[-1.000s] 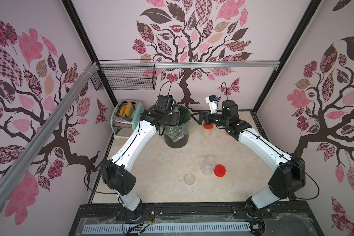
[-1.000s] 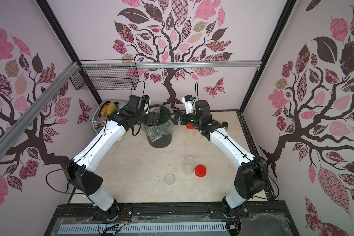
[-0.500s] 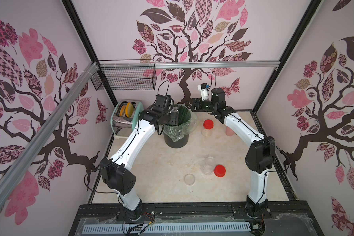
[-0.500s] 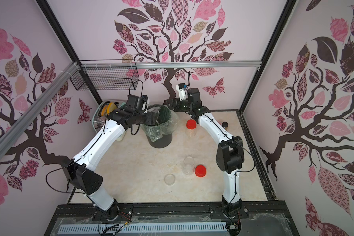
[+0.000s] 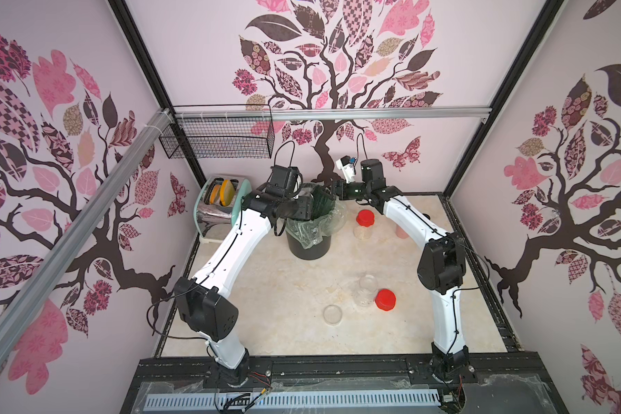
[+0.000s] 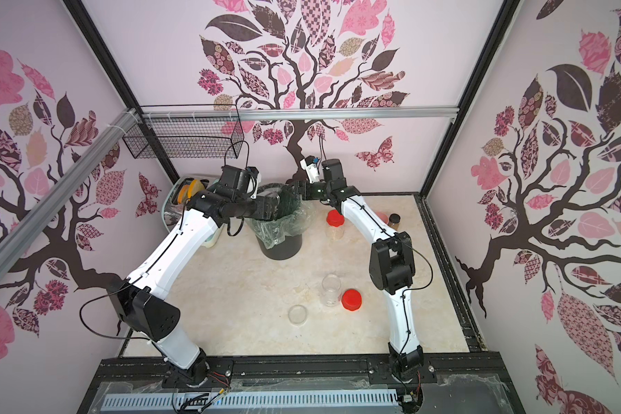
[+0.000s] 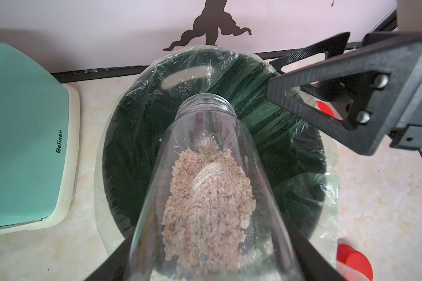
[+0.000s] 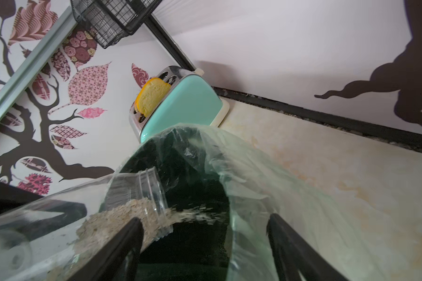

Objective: Empty expired oatmeal from jars
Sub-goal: Move the trash bin to the center of the board.

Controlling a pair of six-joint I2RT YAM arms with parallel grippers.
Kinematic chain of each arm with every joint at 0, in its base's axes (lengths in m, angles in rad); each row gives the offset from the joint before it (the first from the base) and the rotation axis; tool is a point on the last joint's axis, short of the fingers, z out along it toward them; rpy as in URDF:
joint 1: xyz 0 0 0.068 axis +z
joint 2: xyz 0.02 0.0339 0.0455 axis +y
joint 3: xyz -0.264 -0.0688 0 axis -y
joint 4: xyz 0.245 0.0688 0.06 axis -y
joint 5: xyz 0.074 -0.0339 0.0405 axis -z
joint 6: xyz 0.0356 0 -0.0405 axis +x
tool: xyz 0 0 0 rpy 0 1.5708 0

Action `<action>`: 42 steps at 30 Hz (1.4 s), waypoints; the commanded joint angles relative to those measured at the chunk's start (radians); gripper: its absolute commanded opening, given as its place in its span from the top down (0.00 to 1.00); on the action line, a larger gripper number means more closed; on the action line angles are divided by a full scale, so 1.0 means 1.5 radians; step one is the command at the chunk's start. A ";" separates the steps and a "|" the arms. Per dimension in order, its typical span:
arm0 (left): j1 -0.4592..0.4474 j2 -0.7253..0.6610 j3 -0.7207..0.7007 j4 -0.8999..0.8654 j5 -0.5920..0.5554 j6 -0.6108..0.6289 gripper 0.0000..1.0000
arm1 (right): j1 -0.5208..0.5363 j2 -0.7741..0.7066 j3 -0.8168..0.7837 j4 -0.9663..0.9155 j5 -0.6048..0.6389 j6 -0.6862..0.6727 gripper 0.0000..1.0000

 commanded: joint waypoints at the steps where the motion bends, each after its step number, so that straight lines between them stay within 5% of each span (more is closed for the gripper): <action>1: 0.003 -0.010 0.015 -0.002 0.018 0.001 1.00 | 0.001 -0.027 -0.018 0.013 -0.057 0.014 0.19; 27: 0.011 -0.078 -0.040 -0.043 0.032 -0.018 1.00 | 0.044 -0.171 -0.249 0.118 -0.063 0.048 0.23; 42: 0.028 0.004 0.094 -0.193 0.027 -0.048 1.00 | 0.001 -0.321 -0.326 0.028 0.037 -0.185 0.07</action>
